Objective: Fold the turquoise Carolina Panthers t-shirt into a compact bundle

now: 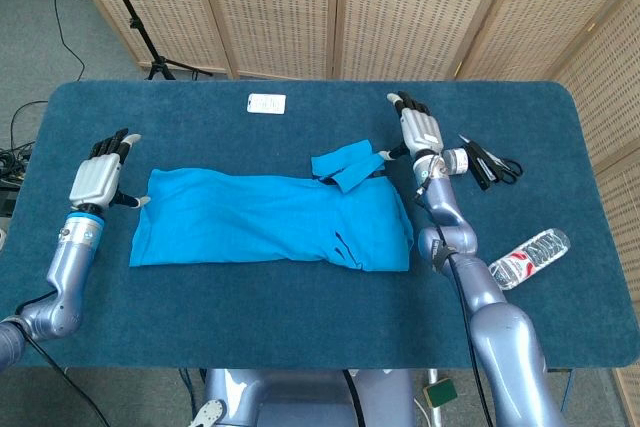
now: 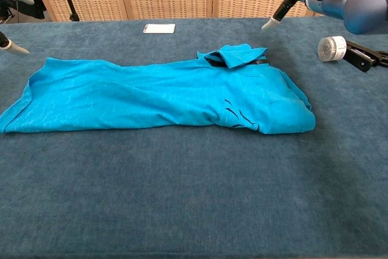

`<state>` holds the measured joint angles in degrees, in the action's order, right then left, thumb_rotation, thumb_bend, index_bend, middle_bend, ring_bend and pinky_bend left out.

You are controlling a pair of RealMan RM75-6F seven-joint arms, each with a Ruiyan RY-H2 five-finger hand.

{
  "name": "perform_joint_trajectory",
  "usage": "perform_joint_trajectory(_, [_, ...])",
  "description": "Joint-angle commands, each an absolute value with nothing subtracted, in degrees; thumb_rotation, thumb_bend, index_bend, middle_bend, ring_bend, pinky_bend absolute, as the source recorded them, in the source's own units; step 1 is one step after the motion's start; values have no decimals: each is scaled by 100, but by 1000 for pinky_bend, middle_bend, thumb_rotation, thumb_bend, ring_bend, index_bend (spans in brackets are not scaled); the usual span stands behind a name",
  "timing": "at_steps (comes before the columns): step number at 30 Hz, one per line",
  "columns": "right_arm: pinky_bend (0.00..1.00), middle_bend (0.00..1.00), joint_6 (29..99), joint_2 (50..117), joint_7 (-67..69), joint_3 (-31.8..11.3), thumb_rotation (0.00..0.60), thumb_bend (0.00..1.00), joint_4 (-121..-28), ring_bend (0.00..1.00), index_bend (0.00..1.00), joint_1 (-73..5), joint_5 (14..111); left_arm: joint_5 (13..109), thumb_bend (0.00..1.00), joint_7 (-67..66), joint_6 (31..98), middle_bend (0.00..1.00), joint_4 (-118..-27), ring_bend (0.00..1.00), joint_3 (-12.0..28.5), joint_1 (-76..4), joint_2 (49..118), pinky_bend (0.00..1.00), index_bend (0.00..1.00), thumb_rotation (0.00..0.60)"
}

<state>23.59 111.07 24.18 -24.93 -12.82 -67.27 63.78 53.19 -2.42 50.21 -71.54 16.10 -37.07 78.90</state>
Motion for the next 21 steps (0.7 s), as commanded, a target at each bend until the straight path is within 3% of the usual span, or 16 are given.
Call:
perform_joint_trajectory(1, [11, 0, 2637, 10949, 2467, -2247, 600, 0, -1745, 0, 0, -6453, 6647, 5394, 49, -204, 5190, 0, -7367, 0, 1557, -3568, 7773, 0, 0, 600])
perform_joint_trajectory(10, [11, 0, 3744, 10196, 2686, -1585, 600, 0, -3373, 0, 0, -5692, 7481, 5985, 49, -177, 5889, 0, -7696, 0, 1225, -3112, 7610, 0, 0, 600])
perform_joint_trajectory(21, [11, 0, 5760, 8182, 2103, -829, 600, 0, -6556, 0, 0, -4108, 8189, 6612, 54, 105, 6026, 0, -7645, 0, 898, -2881, 7591, 0, 0, 600])
